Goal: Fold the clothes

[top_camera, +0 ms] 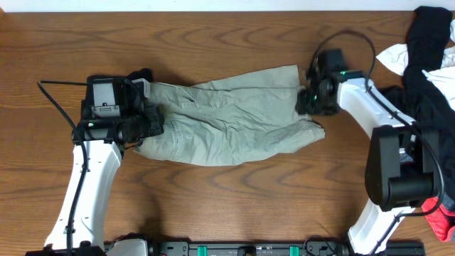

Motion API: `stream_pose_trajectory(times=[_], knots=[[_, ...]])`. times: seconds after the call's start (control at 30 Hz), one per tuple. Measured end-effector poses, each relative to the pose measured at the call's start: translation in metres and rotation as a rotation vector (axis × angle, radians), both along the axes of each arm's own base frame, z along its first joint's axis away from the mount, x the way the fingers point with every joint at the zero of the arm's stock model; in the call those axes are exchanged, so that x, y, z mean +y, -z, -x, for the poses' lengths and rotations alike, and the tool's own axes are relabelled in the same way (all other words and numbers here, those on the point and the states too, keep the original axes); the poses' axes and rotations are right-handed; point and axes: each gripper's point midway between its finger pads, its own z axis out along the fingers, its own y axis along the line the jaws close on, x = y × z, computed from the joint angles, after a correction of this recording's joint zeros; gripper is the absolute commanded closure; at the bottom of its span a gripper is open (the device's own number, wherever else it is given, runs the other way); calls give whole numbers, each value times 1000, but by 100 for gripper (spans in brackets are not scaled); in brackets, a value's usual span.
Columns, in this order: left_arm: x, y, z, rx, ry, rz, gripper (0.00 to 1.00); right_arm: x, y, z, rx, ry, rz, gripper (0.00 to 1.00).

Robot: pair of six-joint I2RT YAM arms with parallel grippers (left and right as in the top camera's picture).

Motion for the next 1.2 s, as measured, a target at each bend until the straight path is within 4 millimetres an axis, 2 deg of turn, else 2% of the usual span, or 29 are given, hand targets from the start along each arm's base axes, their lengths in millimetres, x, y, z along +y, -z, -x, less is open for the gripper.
stream_pose_trajectory(times=[0.07, 0.17, 0.33, 0.5, 0.73, 1.0, 1.07, 1.13, 1.2], knots=[[1, 0, 0, 0, -3, -6, 93, 2, -18, -20, -81, -2, -7, 49], [2, 0, 0, 0, -5, -10, 94, 4, -36, -38, -169, -6, -15, 50], [2, 1, 0, 1, -7, -13, 94, 5, -39, -45, -195, -8, -16, 50], [2, 1, 0, 1, -7, -13, 94, 0, -26, -49, -186, 0, -10, 49], [2, 0, -1, -1, -7, -13, 94, -5, 9, -48, -123, 10, -2, 49], [2, 0, -1, -3, -7, -13, 94, 3, 12, -52, -132, -3, -42, 54], [2, 0, -1, -3, -7, -13, 94, 5, 12, -51, -129, -10, -55, 61], [2, 0, -1, -3, -7, -13, 93, 6, 12, -50, -126, -18, -60, 78], [2, 0, -1, -3, -7, -13, 93, 8, 12, -48, -120, -19, -67, 99]])
